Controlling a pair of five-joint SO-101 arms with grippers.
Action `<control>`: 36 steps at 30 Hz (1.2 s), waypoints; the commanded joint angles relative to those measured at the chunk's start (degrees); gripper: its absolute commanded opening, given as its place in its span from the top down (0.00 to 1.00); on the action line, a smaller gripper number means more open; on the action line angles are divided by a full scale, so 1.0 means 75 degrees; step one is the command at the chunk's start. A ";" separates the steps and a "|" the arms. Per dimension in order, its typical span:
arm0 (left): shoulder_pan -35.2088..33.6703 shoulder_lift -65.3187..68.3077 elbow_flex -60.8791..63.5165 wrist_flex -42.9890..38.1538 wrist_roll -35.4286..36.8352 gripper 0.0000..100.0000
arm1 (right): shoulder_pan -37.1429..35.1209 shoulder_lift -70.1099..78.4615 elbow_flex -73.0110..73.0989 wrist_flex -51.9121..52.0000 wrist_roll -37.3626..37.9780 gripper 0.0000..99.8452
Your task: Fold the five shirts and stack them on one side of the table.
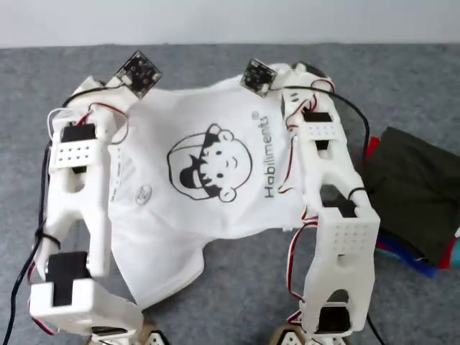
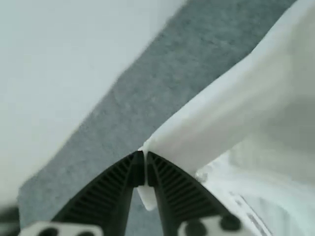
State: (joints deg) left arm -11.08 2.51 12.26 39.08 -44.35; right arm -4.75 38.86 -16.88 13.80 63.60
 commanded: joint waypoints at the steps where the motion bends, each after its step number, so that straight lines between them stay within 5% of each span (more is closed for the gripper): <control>1: 0.0035 -0.0891 -0.0369 0.1594 -0.0035 0.98 | 0.0018 -0.0990 -0.0504 0.1846 0.0059 0.99; 8: 0.0293 -0.1571 -0.0369 0.4665 -0.0059 0.98 | 0.0334 -0.1870 -0.0504 0.4519 0.0047 0.99; 18: 0.0305 -0.1641 -0.0229 0.8217 -0.1395 0.98 | 0.0369 -0.2714 -0.0504 0.7543 0.0059 0.99; 28: 0.0703 -0.2508 0.2866 0.8193 -0.1664 0.98 | 0.0627 -0.2842 -0.0492 1.0262 0.0047 0.99; 36: 0.1114 -0.3704 0.4261 0.8170 -0.1676 0.99 | 0.0967 -0.2819 -0.0481 1.1118 0.0070 0.99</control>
State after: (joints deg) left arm -4.13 -21.49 43.12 98.68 -56.40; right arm 1.41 22.33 -16.97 94.95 63.60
